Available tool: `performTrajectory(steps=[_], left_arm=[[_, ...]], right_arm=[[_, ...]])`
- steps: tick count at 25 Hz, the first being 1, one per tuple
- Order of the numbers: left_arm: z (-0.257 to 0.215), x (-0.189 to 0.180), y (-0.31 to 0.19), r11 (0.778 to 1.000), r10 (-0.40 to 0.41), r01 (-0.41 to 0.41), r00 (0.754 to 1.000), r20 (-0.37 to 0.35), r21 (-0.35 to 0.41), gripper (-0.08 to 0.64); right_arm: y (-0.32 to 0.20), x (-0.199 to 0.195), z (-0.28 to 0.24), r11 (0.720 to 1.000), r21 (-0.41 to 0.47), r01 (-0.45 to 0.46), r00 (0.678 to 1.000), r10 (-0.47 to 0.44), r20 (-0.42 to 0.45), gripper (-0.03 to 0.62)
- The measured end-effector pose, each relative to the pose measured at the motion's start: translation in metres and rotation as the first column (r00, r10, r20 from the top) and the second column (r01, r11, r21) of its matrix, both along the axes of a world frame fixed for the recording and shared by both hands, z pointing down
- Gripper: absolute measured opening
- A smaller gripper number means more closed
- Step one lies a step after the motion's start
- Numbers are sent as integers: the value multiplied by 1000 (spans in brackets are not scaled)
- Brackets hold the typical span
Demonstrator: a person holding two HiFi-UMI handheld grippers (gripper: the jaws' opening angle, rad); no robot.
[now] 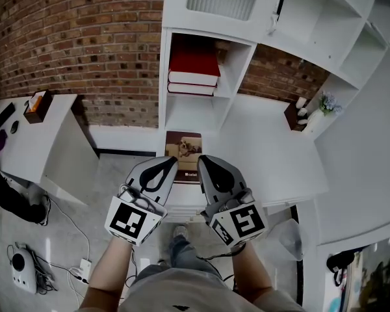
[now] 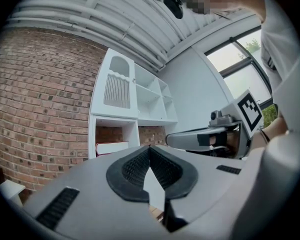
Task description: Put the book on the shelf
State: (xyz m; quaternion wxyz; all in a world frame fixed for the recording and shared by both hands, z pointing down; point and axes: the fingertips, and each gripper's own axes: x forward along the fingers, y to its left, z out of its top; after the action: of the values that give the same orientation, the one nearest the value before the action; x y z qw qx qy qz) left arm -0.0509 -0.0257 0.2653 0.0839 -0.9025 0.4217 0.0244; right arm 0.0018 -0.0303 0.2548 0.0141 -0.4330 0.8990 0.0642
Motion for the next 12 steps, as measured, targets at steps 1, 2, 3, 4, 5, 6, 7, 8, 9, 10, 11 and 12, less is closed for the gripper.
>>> performTrajectory(steps=[1,2,3,4,5,6,7,8,9,10,11,12], left_arm=[[-1,-1,0,1000,-3,3,1000,-2,6,12],[-2,-2,0,1000,-3,3,1000,-6,13,12],[-4,-2,0,1000,-2,2,1000,-10,19,12],[-5,-2,1,1000,-1,1,1000,-11,22,12],[-5,-2,1,1000,0,0,1000,-11,23,12],[-4,-3,2,1000,0,0,1000,-11,20,12],[-3,-3,2,1000,-1,1,1000,-9,14,12],[-3,-4,3,1000,-1,2,1000,-7,9,12],[-3,-4,3,1000,-1,1,1000,-6,8,12],[-4,-4,4,1000,0,0,1000,-6,8,12],[-4,-3,4,1000,1,-1,1000,-7,10,12],[-5,-3,5,1000,2,-2,1000,-7,12,12]], right_arm=[[0,0,0,1000,0,0,1000,0,1,8],[1,0,0,1000,0,0,1000,0,2,8],[1,-1,-1,1000,0,0,1000,0,3,8],[1,-1,-1,1000,0,1,1000,-1,4,8],[2,-2,-1,1000,0,1,1000,-1,5,8],[2,-3,-1,1000,-1,1,1000,-1,6,8],[3,-3,-1,1000,-1,2,1000,-2,7,8],[3,-3,0,1000,-2,3,1000,-3,9,8],[4,-4,1,1000,-2,4,1000,-4,10,8],[4,-4,1,1000,-1,4,1000,-4,10,8],[5,-4,0,1000,-1,4,1000,-4,9,8],[5,-4,-1,1000,0,3,1000,-3,9,9]])
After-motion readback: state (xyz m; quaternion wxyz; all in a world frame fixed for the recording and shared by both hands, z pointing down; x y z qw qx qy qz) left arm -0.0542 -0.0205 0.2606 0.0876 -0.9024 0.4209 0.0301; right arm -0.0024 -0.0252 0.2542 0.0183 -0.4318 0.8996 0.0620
